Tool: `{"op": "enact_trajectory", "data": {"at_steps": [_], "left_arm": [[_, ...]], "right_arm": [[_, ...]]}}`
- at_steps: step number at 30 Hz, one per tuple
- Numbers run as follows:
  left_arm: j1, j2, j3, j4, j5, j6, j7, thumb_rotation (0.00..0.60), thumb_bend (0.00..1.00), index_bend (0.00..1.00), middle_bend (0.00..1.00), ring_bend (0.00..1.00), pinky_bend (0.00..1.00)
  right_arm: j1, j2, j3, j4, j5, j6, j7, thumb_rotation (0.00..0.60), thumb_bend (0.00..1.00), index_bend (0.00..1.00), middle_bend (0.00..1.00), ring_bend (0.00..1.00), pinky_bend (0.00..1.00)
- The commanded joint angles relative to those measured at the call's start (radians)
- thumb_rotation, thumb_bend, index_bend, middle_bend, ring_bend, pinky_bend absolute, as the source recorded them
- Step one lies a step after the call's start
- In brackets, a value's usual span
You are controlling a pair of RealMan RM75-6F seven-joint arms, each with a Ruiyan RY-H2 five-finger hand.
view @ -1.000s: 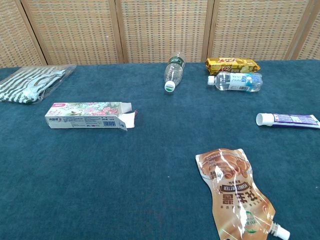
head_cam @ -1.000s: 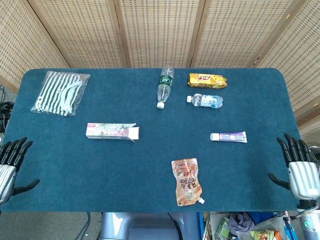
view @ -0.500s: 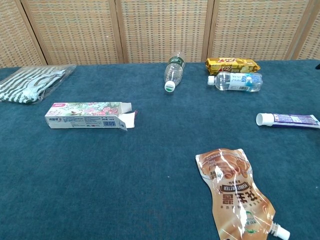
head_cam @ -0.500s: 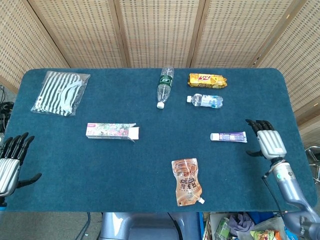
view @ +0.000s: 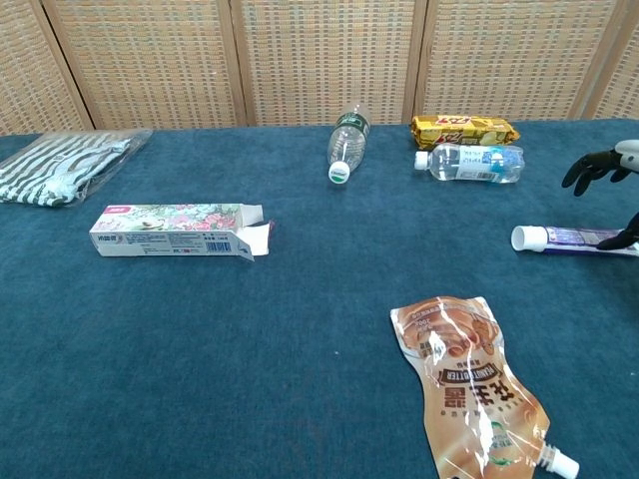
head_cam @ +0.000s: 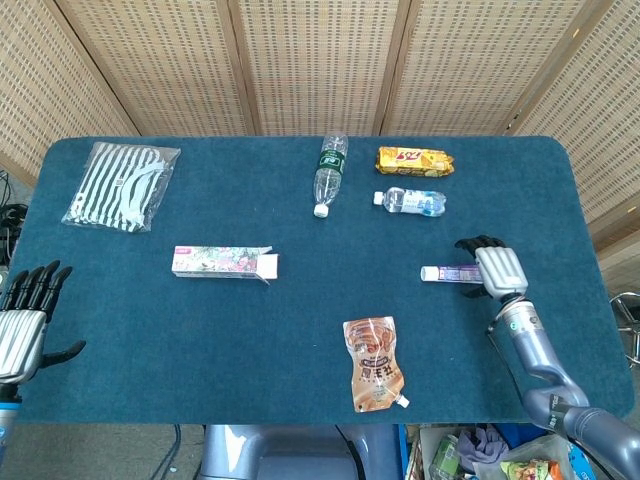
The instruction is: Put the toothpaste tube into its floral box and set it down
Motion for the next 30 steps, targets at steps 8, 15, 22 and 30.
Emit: {"op": "enact_trajectory", "data": {"at_steps": [8,15,22,30], "left_arm": [[-0.005,-0.002,0.0,0.0,-0.005,-0.008,0.007,0.6,0.03,0.0,0.0,0.0,0.0],[-0.009,-0.006,-0.002,0.002,-0.015,-0.015,0.012,0.6,0.03,0.0,0.0,0.0,0.0],[-0.015,-0.009,-0.007,0.005,-0.027,-0.023,0.013,0.6,0.03,0.0,0.0,0.0,0.0],[-0.018,-0.013,-0.008,0.005,-0.035,-0.029,0.019,0.6,0.03,0.0,0.0,0.0,0.0]], "right_arm": [[0.018,-0.041,-0.024,0.05,0.012,-0.04,-0.014,0.6,0.03,0.3,0.34,0.22,0.22],[0.042,-0.078,-0.026,0.12,0.022,-0.074,-0.015,0.6,0.12,0.34,0.37,0.23,0.22],[0.065,-0.098,-0.028,0.179,0.025,-0.113,0.01,0.6,0.18,0.39,0.41,0.27,0.25],[0.082,-0.122,-0.031,0.239,0.019,-0.127,0.039,0.6,0.23,0.43,0.45,0.29,0.26]]}}
